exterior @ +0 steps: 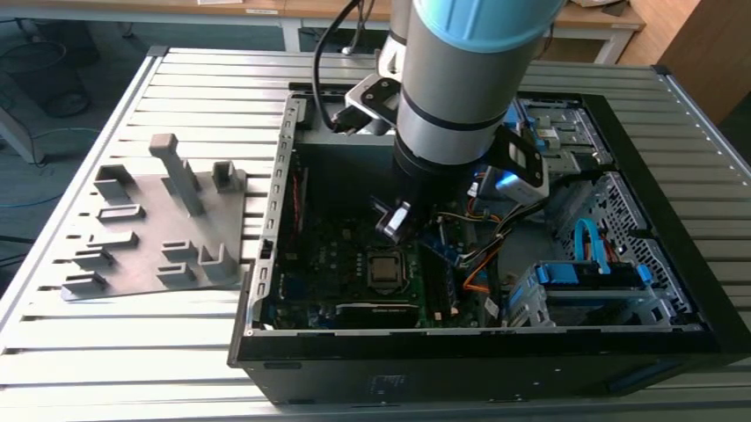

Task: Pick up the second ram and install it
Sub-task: 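Insert the second ram into the second slot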

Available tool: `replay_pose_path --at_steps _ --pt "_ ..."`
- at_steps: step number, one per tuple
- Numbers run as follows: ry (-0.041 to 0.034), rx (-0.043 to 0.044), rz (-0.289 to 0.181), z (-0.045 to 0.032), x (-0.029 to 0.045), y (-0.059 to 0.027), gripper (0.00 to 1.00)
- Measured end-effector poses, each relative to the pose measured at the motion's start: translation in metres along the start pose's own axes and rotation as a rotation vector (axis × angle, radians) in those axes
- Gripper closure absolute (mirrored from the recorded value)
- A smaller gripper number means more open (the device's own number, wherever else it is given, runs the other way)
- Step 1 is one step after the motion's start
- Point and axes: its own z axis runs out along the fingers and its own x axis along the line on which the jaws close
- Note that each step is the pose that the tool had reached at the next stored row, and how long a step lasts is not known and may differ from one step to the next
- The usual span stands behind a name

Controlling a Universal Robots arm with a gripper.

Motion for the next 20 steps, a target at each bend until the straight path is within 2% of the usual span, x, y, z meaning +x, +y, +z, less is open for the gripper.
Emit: replay_pose_path --at_steps 20 --pt "-0.0149 0.021 0.17 -0.0001 0.0 0.0 0.86"
